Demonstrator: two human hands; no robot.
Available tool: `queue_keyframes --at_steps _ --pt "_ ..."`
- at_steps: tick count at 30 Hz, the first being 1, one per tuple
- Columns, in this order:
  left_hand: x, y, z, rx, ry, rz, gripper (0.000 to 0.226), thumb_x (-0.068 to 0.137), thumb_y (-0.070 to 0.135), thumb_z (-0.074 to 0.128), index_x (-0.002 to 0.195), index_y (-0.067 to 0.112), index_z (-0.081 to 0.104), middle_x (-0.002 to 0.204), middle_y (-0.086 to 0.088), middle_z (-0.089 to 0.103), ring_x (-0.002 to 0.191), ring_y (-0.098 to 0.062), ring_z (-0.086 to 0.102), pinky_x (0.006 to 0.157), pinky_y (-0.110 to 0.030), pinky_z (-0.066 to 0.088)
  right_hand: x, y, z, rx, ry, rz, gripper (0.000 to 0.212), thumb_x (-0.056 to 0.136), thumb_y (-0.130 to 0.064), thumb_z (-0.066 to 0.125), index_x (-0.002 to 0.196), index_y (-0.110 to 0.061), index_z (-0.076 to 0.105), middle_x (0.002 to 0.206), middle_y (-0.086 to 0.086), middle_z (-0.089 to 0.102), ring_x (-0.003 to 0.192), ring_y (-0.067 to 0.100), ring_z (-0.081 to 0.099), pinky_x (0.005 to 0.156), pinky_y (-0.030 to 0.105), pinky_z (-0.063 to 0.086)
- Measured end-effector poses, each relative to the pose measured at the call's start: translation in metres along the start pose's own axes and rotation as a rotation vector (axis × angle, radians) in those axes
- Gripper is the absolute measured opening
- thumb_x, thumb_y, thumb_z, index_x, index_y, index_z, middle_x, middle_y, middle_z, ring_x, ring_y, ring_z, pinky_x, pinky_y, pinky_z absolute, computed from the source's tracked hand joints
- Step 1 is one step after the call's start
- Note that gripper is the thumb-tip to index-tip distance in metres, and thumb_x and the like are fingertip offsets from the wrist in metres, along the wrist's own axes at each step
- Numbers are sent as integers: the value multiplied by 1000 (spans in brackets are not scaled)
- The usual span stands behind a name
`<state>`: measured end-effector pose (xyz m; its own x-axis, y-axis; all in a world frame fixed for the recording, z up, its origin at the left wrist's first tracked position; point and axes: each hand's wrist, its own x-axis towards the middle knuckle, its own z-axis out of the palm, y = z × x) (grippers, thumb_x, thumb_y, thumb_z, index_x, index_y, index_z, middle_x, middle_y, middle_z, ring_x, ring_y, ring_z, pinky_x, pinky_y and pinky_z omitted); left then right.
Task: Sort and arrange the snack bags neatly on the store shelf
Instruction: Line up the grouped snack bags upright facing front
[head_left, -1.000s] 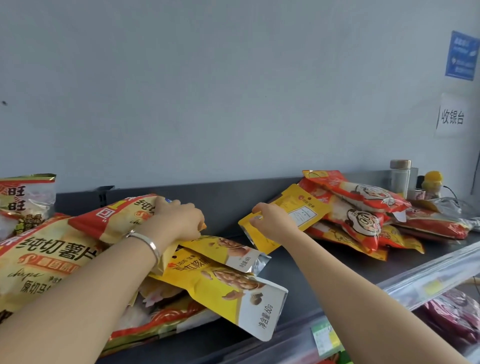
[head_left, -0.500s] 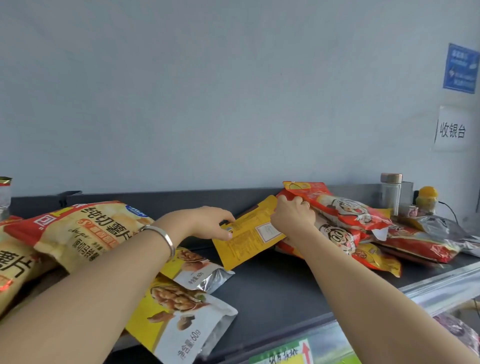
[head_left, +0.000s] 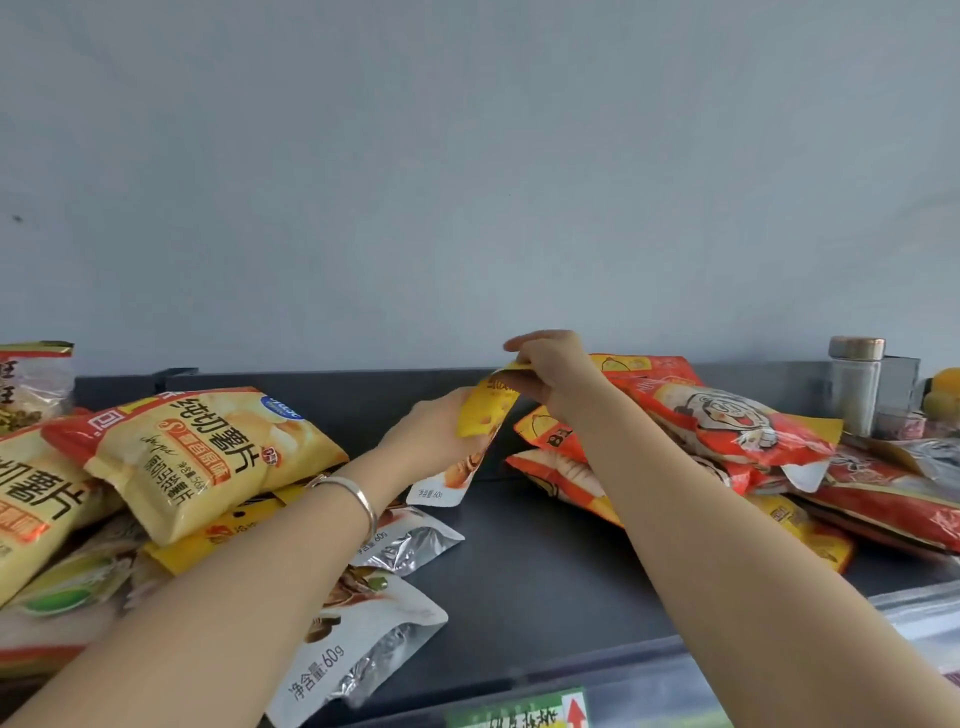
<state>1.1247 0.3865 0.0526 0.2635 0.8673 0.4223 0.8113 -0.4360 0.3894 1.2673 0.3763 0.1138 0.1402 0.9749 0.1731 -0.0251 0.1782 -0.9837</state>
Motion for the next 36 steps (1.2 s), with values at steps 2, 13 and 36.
queue_keyframes --at_steps 2,13,36 --pt "3 -5 -5 -117 232 -94 18 94 25 49 83 15 59 82 -3 61 84 -27 58 68 -31 40 -4 1 4 139 -86 -17 25 96 -3 50 119 -3 60 85 11 58 78 26 66 78 36 59" --pt "10 -27 -19 -913 463 -292 21 98 18 46 88 27 62 103 -4 67 100 -26 63 91 -50 50 21 62 -3 -62 -190 -72 36 96 -13 55 132 -14 50 128 10 58 113 28 58 86 38 48" --pt "-19 -79 -55 -410 333 -158 31 94 17 52 123 26 51 136 -1 40 115 -7 37 95 -26 31 60 101 66 -303 281 -117 49 96 -5 44 143 -9 31 141 16 35 118 33 48 87 34 41"
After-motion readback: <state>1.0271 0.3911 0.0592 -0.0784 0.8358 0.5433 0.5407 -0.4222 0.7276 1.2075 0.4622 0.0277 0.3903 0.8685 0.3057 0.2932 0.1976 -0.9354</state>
